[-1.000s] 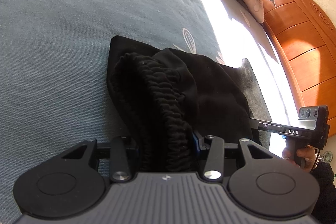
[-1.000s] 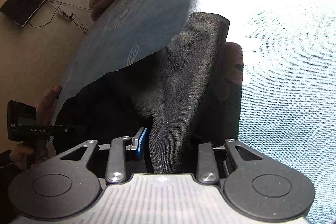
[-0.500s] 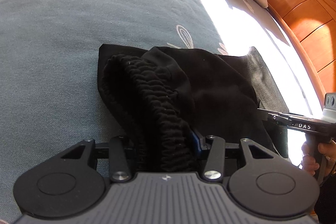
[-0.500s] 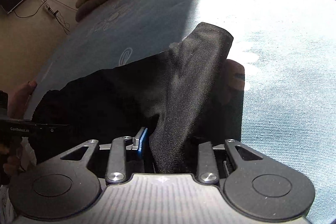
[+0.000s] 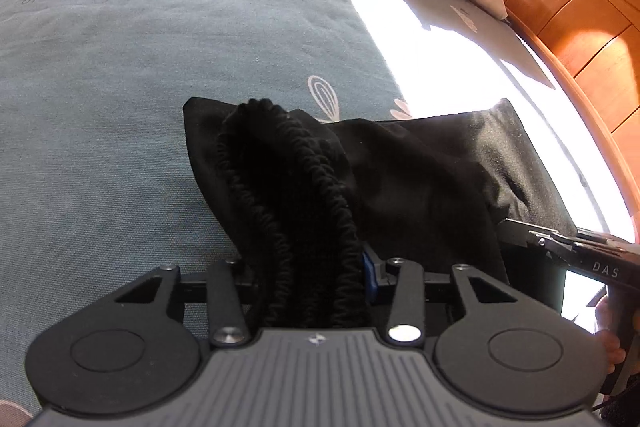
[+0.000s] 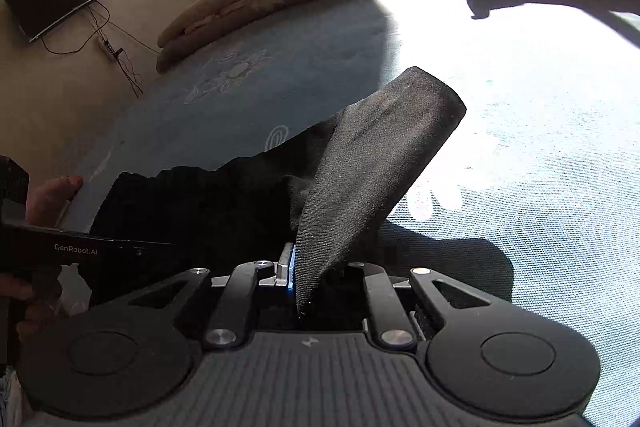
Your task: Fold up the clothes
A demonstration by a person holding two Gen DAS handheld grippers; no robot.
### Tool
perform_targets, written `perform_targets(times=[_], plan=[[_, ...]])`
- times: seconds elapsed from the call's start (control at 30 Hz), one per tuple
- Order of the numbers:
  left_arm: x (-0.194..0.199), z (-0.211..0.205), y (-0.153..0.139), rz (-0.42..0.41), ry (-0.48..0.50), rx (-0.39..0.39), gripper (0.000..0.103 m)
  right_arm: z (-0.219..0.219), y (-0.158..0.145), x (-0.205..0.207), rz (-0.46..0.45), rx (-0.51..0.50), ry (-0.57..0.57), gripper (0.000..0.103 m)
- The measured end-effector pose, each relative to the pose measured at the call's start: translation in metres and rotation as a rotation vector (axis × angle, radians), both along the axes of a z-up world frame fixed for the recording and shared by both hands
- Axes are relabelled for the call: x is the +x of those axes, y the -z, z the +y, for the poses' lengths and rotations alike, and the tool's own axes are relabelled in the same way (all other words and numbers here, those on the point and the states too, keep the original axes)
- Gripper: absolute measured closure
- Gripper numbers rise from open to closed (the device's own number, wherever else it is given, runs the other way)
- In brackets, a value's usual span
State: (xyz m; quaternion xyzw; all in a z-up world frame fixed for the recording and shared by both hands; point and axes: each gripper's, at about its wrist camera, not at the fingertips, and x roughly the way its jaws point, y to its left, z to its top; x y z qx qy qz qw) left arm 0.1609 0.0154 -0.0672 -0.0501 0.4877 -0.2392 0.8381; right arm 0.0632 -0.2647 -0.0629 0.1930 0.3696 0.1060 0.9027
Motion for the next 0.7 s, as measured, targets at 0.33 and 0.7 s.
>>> perform_targets(times=[0.33,0.7], plan=[[-0.027,-0.027,-0.040,-0.088,0.115,-0.056,0.064,-0.004,-0.034,-0.042,-0.066,0.067,0.004,0.089],[-0.044,-0.079,-0.063,-0.138,0.259,-0.115,0.064,-0.035,-0.053,-0.098,-0.136,0.084,0.125,0.089]])
